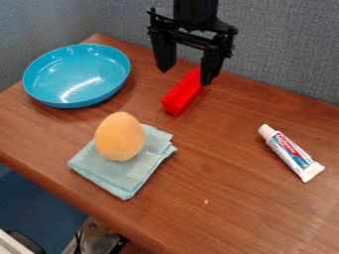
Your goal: Put the red object on the blue plate
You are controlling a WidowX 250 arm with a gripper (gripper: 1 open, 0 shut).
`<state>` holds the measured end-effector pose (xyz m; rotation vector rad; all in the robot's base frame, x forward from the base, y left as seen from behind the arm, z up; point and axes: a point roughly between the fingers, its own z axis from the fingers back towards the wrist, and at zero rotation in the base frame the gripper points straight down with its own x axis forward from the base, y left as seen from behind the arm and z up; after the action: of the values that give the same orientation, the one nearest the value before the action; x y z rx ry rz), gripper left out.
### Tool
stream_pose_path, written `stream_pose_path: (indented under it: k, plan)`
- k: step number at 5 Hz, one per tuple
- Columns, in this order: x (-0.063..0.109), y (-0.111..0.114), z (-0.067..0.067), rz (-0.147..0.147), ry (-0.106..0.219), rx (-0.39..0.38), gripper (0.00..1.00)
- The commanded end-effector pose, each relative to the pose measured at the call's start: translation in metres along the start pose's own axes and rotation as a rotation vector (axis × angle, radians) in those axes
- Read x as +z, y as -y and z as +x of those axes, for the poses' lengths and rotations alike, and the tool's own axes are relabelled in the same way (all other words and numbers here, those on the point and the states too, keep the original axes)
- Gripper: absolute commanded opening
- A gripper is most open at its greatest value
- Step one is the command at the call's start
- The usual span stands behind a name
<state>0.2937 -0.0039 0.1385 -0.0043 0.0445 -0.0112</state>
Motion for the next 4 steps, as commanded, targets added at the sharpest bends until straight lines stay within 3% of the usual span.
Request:
stream_pose_path:
  k: [1,2,4]
  plan:
    - [-0.006,-0.004,0.007,0.008,-0.011,0.007,1.0]
    - [-0.007,-0.015,0.029,0.036,0.013,0.037,1.0]
    - [-0.023,-0.03,0.053,0.052,0.007,0.063,1.0]
